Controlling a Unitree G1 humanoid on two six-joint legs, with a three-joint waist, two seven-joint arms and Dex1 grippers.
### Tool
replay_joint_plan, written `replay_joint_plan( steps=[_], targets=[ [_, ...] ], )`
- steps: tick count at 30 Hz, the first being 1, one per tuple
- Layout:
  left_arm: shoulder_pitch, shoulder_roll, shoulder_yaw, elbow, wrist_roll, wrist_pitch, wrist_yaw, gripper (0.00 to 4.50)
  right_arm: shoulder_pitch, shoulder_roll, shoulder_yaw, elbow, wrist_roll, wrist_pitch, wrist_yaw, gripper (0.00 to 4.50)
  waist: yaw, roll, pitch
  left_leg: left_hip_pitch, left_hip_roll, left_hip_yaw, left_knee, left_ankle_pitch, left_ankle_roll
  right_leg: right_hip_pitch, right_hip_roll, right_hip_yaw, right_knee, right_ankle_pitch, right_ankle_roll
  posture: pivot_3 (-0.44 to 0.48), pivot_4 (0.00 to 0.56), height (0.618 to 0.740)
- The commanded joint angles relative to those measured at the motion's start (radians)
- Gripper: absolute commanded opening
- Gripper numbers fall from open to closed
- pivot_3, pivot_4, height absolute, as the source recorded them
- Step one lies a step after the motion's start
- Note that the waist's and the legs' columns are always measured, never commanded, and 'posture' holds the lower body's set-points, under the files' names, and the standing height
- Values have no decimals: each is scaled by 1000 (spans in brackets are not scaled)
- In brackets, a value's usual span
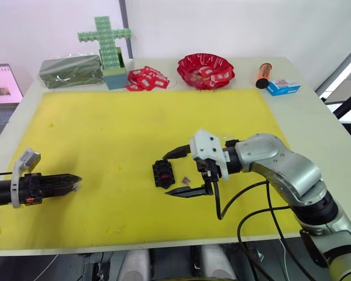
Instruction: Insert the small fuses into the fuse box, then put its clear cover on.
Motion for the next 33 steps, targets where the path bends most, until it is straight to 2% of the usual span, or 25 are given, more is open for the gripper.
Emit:
replay_joint_plan(
  steps=[1, 3, 12, 14, 22, 26, 28, 31, 33],
  targets=[
    [11, -9, -9, 9, 51, -25, 30, 4311, -24, -3, -33, -29, 12, -4, -2, 4500, 0, 0, 0, 0, 0, 0, 0, 0, 0, 0, 0, 0, 0, 0, 0, 0, 150, 740],
    [29, 3, -16, -2, 55, -30, 10, 3878, -24, -2, -32, -27, 11, -4, -4, 4500, -2, 0, 0, 0, 0, 0, 1, 0, 0, 0, 0, 0, 1, 0, 0, 0, 150, 740],
    [32, 3, 22, 6, 65, -18, 21, 540, -30, 0, -26, -15, 2, -16, -1, 4500, -3, 0, 0, 0, 1, 0, 1, -1, 1, 0, 1, 0, 1, 0, 0, 0, 150, 740],
    [37, 7, 26, 4, 64, -17, 18, 50, -30, 2, -25, -12, 1, -19, 0, 4500, -3, 0, 0, 0, 1, 0, 1, -1, 1, 0, 1, 0, 1, 0, 0, 0, 150, 740],
    [74, 16, 84, -71, 33, 6, 20, 50, -32, -2, -29, 18, -4, -40, 13, 4500, -4, 0, 0, 0, 1, 0, 1, -1, 1, 0, 1, 0, 1, 0, 0, 0, 150, 740],
    [52, 1, 180, -259, -80, 106, 47, 50, -37, 7, -97, 34, 68, 20, -3, 4500, 0, -1, 0, -1, 2, 0, 2, -1, 1, 0, 1, 0, 1, 0, 0, 0, 150, 740],
    [12, -35, 230, -379, -149, 147, 89, 50, -48, 12, -146, 39, 128, 75, -14, 4500, 4, -1, 0, -2, 2, -1, 4, -1, 1, 0, 0, 0, 1, 0, 0, 0, 150, 740],
    [-125, -208, 289, -633, -267, 79, 235, 50, -71, -22, -209, 72, 179, 125, 2, 4500, 13, -2, 0, -1, 2, -2, 5, -1, 1, 2, 0, 0, 1, 0, 0, 0, 150, 740],
    [-173, -335, 309, -733, -288, -20, 322, 50, -81, -55, -222, 81, 185, 137, 22, 4500, 19, -2, 0, -1, 1, -3, 6, -1, 1, 4, 0, 0, 0, 2, 2, 0, 150, 740]
  ],
)
